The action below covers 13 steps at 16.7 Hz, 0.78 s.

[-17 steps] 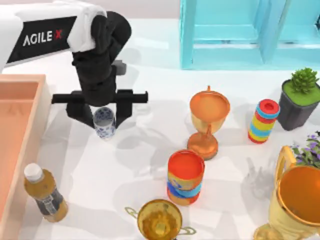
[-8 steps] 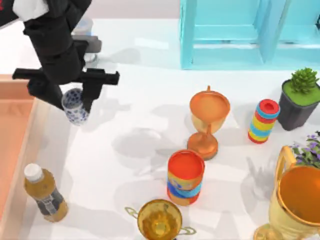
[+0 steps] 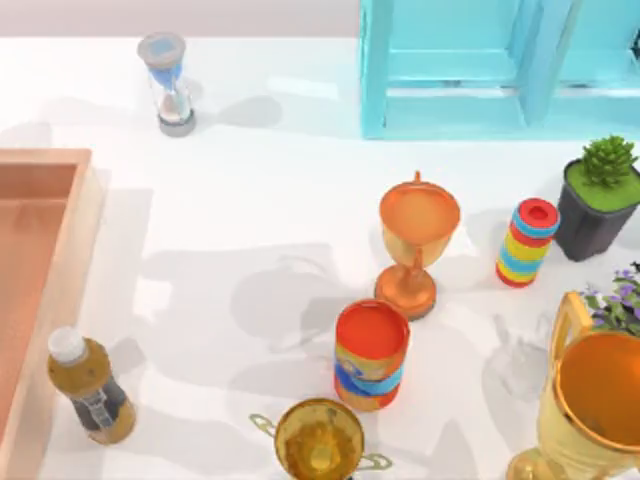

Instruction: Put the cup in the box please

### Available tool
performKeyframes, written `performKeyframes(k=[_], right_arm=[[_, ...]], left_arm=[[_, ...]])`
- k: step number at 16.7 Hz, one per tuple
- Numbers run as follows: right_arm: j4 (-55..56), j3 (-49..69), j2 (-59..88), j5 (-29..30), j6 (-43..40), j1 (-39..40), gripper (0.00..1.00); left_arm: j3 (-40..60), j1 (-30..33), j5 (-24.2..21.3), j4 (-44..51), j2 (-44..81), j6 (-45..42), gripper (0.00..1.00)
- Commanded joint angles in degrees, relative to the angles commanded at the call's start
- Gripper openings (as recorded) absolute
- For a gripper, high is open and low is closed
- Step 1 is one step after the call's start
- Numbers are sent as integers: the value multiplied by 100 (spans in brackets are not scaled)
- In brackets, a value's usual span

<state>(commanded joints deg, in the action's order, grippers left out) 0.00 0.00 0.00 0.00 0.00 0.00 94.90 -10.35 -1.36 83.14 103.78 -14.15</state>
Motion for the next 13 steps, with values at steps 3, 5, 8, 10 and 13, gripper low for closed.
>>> performKeyframes(k=[3, 5, 8, 10, 13], right_arm=[[0, 0, 0, 0, 0, 0, 100], [0, 0, 0, 0, 0, 0, 100], [0, 0, 0, 0, 0, 0, 100], [0, 0, 0, 0, 0, 0, 100], [0, 0, 0, 0, 0, 0, 100]], left_arm=[[-8, -512, 99, -104, -51, -291, 0], [-11, -564, 110, -127, -55, -321, 0], [-6, -542, 116, -122, -31, -326, 0], [-104, -542, 110, -220, -35, -330, 0], [-651, -566, 110, -797, -44, -321, 0]])
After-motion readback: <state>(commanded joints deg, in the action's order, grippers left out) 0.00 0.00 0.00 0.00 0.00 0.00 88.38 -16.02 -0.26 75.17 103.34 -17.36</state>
